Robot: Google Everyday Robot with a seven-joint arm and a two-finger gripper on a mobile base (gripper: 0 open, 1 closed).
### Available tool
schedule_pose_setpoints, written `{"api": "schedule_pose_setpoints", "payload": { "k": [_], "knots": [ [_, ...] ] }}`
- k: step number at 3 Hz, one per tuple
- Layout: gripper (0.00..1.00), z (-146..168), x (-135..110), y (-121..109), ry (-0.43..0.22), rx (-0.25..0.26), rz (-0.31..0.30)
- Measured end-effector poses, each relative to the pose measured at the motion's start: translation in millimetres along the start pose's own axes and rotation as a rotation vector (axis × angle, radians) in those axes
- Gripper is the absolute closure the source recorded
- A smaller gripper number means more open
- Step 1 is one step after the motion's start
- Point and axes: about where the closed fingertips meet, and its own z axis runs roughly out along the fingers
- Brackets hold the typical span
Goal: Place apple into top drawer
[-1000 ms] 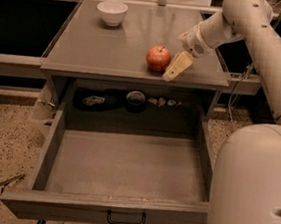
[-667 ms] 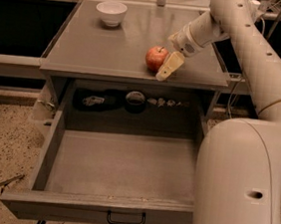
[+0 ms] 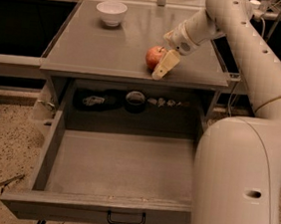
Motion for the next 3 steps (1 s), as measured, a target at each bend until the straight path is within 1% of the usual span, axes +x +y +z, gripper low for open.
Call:
{"api": "schedule_pose_setpoints", "payload": {
  "k": [1, 2, 3],
  "knots": [
    [0.00, 1.6, -9.9, 2.6, -0.002, -0.008, -0.018],
    [0.00, 2.9, -9.4, 3.3, 0.006, -0.010, -0.016],
    [0.18, 2.9, -9.4, 3.3, 0.006, -0.010, -0.016]
  ]
}}
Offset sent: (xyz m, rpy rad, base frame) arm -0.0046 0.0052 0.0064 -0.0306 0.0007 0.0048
